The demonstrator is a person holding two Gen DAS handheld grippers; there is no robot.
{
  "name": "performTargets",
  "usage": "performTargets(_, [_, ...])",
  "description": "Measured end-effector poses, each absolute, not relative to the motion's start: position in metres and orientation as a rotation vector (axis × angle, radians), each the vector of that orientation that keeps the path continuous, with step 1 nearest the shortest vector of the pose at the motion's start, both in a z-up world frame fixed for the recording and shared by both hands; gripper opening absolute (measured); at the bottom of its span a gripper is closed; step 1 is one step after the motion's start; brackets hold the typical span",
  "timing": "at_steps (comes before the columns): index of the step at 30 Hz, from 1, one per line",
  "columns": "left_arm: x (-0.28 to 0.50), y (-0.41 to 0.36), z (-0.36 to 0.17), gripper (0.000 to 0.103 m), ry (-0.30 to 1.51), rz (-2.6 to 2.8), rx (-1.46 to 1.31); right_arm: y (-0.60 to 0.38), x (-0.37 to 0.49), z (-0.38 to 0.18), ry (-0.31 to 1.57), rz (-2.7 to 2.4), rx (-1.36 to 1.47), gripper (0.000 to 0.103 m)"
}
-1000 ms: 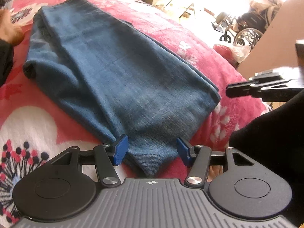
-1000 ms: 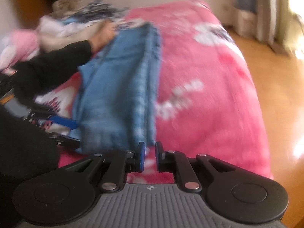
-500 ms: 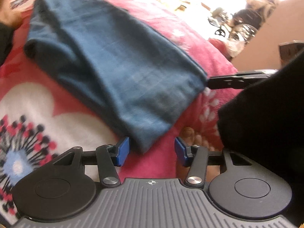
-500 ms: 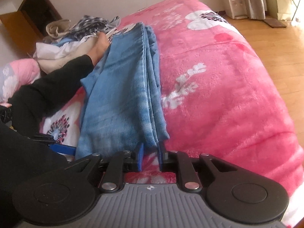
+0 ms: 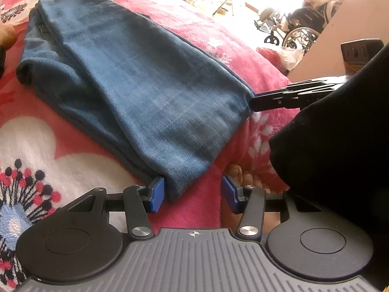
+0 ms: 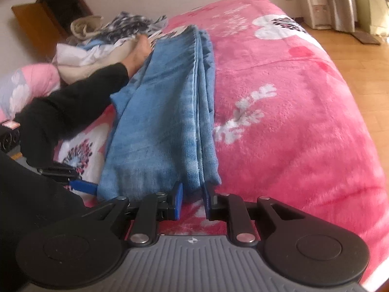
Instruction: Fold clothes
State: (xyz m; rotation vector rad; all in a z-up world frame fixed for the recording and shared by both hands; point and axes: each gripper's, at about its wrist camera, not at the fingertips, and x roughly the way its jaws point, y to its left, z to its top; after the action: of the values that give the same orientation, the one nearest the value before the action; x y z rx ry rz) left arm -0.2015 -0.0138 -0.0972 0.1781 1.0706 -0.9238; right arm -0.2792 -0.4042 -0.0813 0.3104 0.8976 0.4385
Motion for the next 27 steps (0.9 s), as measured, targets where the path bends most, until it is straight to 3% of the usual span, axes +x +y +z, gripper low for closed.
performTargets(27, [-0.197, -0.008, -0.098, 0.048, 1.057, -0.906, 0.156, -0.408, -0.241, -0.094, 0.943, 0.560, 0.432, 0.022])
